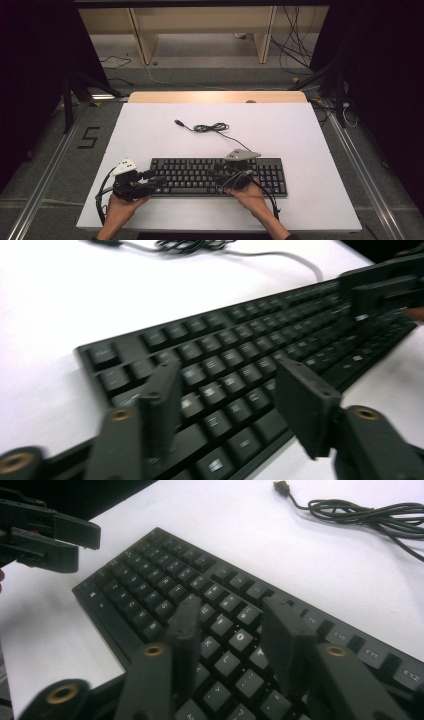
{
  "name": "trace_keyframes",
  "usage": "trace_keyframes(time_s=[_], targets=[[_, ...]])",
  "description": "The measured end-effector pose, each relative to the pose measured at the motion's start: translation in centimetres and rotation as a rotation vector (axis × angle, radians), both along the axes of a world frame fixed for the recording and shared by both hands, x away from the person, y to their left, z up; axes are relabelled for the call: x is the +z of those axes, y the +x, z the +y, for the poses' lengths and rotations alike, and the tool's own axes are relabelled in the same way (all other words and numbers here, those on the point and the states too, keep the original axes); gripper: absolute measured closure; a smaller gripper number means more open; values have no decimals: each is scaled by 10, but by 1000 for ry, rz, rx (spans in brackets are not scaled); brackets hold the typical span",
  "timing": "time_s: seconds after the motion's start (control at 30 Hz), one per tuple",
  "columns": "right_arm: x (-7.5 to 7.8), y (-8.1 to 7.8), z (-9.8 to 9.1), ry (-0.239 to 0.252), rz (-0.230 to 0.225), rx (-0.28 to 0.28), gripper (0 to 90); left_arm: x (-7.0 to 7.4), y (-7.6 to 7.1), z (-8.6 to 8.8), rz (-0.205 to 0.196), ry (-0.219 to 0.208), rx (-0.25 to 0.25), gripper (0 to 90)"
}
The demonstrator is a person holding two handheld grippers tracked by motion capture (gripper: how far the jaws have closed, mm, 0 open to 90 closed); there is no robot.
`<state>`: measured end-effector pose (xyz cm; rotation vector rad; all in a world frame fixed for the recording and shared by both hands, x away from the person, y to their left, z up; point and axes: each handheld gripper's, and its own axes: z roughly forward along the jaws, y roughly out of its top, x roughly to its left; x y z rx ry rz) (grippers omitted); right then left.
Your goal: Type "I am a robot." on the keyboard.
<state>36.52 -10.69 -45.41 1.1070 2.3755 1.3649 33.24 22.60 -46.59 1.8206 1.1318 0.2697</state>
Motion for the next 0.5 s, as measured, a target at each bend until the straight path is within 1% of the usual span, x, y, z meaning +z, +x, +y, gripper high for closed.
trace_keyframes(time_s=[0.1, 0.17, 0.2, 0.23, 0.27, 0.3, 0.33, 0.37, 0.43, 0.5], targets=[[-2, 3, 5, -1, 9, 0, 716, -2, 1, 3, 25, 28, 25, 553], [-3, 5, 8, -4, 15, 2, 769, -3, 2, 6, 35, 46, 32, 617], [-4, 7, 12, -12, 24, 3, 815, -4, 3, 6, 42, 55, 33, 675], [-5, 8, 13, -14, 30, 2, 836, -4, 3, 7, 47, 60, 35, 699], [-6, 10, 15, -18, 34, 2, 853, -5, 3, 7, 53, 73, 30, 727], [-7, 11, 17, -25, 38, 0, 868, -6, 4, 7, 58, 100, 28, 754], [-7, 11, 17, -25, 38, 0, 868, -6, 4, 7, 58, 100, 28, 778], [-8, 12, 18, -30, 43, 0, 880, -6, 4, 7, 65, 108, 25, 778], [-9, 13, 22, -41, 43, 5, 900, -8, 4, 7, 78, 116, 13, 821], [-10, 14, 26, -52, 45, 7, 900, -8, 4, 6, 80, 127, 5, 854]])
